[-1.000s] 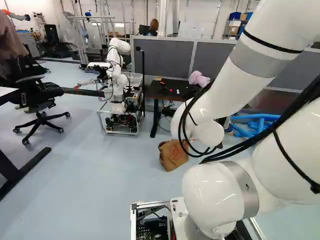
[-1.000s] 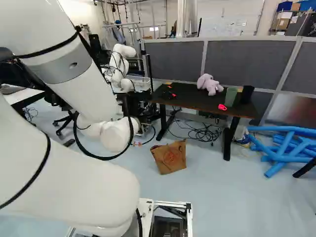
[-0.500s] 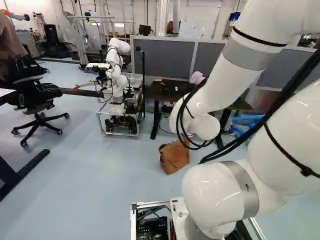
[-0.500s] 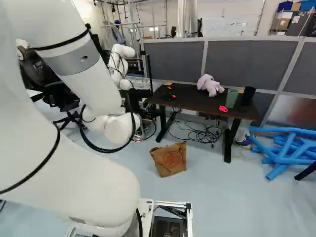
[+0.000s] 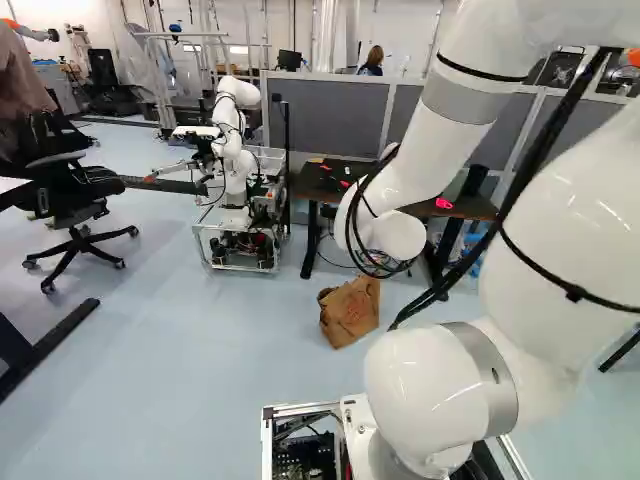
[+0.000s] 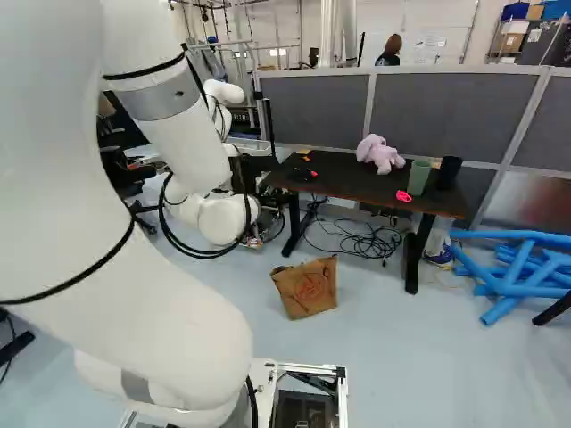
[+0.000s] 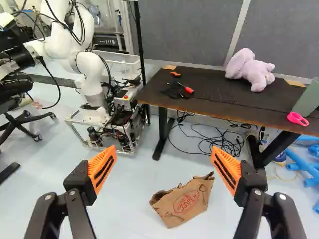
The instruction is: Pick up the bag on the ground and place it on the table
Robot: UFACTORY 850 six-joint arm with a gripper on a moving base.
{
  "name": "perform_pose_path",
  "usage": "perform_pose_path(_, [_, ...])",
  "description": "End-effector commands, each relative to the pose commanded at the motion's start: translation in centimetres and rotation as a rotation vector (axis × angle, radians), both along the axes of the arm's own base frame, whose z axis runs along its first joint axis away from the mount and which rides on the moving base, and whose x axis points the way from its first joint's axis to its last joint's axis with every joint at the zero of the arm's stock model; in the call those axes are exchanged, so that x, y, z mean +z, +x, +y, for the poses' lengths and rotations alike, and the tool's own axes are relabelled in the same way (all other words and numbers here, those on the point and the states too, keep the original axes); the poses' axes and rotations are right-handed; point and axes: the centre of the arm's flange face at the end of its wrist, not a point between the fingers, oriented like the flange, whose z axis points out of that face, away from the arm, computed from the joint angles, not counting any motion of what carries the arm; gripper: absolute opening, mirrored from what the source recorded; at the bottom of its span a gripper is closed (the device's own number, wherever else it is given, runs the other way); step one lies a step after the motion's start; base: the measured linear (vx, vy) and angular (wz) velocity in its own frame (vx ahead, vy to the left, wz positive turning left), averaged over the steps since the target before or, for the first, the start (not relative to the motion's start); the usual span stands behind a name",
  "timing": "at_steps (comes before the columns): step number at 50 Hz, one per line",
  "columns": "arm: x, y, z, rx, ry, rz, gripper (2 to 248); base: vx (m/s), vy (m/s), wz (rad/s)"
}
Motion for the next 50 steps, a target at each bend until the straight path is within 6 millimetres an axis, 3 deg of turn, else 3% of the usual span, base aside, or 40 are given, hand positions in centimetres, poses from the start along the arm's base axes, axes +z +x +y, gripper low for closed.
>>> perform_pose_path(50, [-6.1,10.7,-0.5,-0.080,0.026,0.159,247,0.000,0.000,0.000])
